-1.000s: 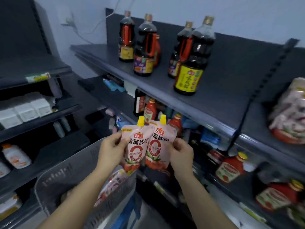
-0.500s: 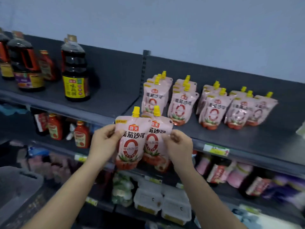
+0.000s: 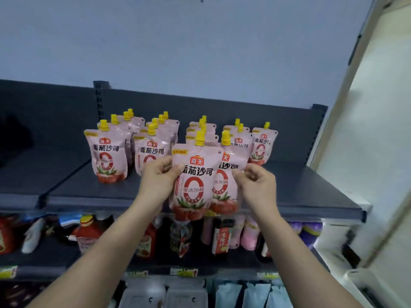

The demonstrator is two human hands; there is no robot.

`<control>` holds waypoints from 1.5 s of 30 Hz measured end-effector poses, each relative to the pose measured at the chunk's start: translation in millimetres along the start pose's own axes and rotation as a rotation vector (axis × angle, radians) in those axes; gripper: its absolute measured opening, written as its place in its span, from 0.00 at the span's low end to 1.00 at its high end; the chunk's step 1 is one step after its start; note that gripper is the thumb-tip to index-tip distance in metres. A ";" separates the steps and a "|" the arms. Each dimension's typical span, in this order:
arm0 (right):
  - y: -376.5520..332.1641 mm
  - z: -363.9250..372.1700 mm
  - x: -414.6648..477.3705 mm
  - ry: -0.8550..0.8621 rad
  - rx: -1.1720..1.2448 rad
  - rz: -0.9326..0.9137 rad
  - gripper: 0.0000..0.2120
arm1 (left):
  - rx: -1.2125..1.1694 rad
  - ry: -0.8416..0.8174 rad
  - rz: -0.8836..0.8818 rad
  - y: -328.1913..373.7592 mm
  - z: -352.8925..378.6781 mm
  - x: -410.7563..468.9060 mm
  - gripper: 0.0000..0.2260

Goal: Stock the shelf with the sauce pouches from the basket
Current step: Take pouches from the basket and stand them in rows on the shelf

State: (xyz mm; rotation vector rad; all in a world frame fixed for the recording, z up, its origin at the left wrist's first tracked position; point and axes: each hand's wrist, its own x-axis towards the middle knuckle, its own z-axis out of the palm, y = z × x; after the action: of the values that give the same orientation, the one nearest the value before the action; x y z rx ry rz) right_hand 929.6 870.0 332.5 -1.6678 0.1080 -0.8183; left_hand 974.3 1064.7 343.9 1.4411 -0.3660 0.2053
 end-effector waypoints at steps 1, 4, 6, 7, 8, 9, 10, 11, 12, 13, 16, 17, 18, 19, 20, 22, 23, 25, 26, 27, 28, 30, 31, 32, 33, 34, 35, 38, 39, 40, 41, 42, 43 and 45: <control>2.3 -8.1 9.3 0.014 -0.009 0.001 0.06 | -0.005 -0.018 -0.003 -1.6 11.3 8.2 0.10; 7.5 -30.4 36.9 0.056 0.003 0.024 0.06 | -0.067 -0.065 -0.026 -7.5 44.3 30.8 0.11; 10.2 -44.0 53.2 0.088 0.005 0.035 0.07 | -0.094 -0.092 -0.035 -11.4 65.4 43.1 0.12; 11.2 -50.4 60.4 0.102 0.004 0.037 0.06 | -0.094 -0.104 -0.036 -14.0 75.0 48.7 0.12; 13.4 -56.3 67.6 0.119 0.005 0.041 0.06 | -0.086 -0.112 -0.035 -16.8 84.0 54.0 0.12; 15.8 -61.9 74.4 0.134 0.012 0.048 0.07 | -0.081 -0.118 -0.036 -19.4 92.5 59.1 0.12; 19.3 -67.7 81.0 0.147 0.017 0.060 0.08 | -0.076 -0.123 -0.039 -22.7 100.9 64.3 0.12; 23.2 -73.6 87.1 0.156 0.020 0.077 0.09 | -0.073 -0.125 -0.045 -25.9 108.8 68.6 0.12; 27.3 -79.0 92.8 0.166 0.025 0.095 0.09 | -0.067 -0.124 -0.053 -29.3 116.6 72.2 0.12; 31.9 -84.5 98.5 0.175 0.026 0.111 0.09 | -0.063 -0.117 -0.068 -32.9 124.2 75.7 0.13; 46.0 -97.2 115.9 0.188 0.037 0.160 0.08 | -0.068 -0.085 -0.124 -44.1 144.8 83.6 0.12; 49.8 -101.0 121.9 0.185 0.043 0.174 0.08 | -0.068 -0.068 -0.139 -47.9 150.8 85.9 0.12; 53.8 -104.6 127.6 0.177 0.044 0.183 0.08 | -0.067 -0.047 -0.157 -51.6 156.7 88.3 0.12; 57.7 -108.3 133.1 0.168 0.044 0.191 0.08 | -0.060 -0.025 -0.173 -54.8 161.4 90.5 0.11; 61.9 -111.4 138.9 0.158 0.044 0.200 0.08 | -0.051 -0.007 -0.182 -57.7 165.8 92.9 0.11; 70.7 -117.6 151.4 0.133 0.040 0.219 0.08 | -0.028 0.023 -0.190 -63.3 173.8 98.0 0.10; 74.9 -119.8 157.6 0.119 0.038 0.232 0.08 | -0.015 0.039 -0.196 -66.2 177.1 100.4 0.09; 82.4 -122.1 170.5 0.099 0.037 0.255 0.08 | 0.004 0.073 -0.208 -72.0 181.8 105.0 0.08; 86.3 -122.4 176.7 0.092 0.036 0.266 0.08 | 0.012 0.088 -0.214 -75.0 183.1 106.9 0.08; 90.6 -122.4 182.8 0.085 0.035 0.275 0.08 | 0.021 0.098 -0.217 -77.7 183.5 108.4 0.08; 94.9 -122.3 188.8 0.079 0.034 0.284 0.08 | 0.021 0.107 -0.218 -80.2 184.0 110.0 0.09; 103.1 -120.7 199.6 0.064 0.037 0.306 0.07 | 0.009 0.122 -0.214 -82.9 183.9 113.3 0.08; 107.1 -119.3 204.5 0.056 0.042 0.314 0.08 | 0.006 0.127 -0.209 -83.8 183.7 115.0 0.08; 110.8 -117.6 208.9 0.051 0.054 0.320 0.08 | 0.005 0.131 -0.202 -84.7 183.8 116.7 0.08; 114.5 -116.0 213.1 0.047 0.069 0.327 0.08 | 0.005 0.137 -0.198 -85.7 184.1 118.3 0.08; 117.8 -114.7 216.7 0.045 0.083 0.336 0.08 | 0.001 0.144 -0.198 -87.0 184.7 119.8 0.08; 121.1 -113.4 220.2 0.044 0.091 0.344 0.08 | 0.001 0.152 -0.199 -88.3 185.0 121.1 0.08; 132.0 -109.2 227.7 0.032 0.109 0.350 0.07 | -0.012 0.165 -0.181 -90.7 186.5 123.2 0.08; 135.1 -107.9 229.6 0.031 0.118 0.350 0.07 | -0.010 0.165 -0.173 -90.9 187.2 123.5 0.08; 137.7 -107.1 231.6 0.033 0.125 0.352 0.07 | -0.005 0.163 -0.166 -91.1 187.8 123.9 0.08; 139.8 -106.5 234.0 0.033 0.130 0.354 0.08 | 0.010 0.158 -0.155 -91.4 188.3 124.4 0.09; 141.5 -106.1 236.4 0.030 0.133 0.356 0.08 | 0.028 0.149 -0.140 -92.1 188.4 124.8 0.09; 142.9 -105.8 238.6 0.023 0.135 0.357 0.08 | 0.062 0.138 -0.118 -92.7 188.0 125.4 0.11; 144.7 -105.0 242.1 0.011 0.145 0.350 0.07 | 0.177 0.116 -0.054 -92.3 186.8 126.8 0.15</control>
State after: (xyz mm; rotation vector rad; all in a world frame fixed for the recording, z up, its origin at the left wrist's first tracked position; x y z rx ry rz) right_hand 1102.7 624.4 316.6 -1.4538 0.3316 -0.5562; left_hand 1101.9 858.1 321.0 1.6035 -0.2172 0.2818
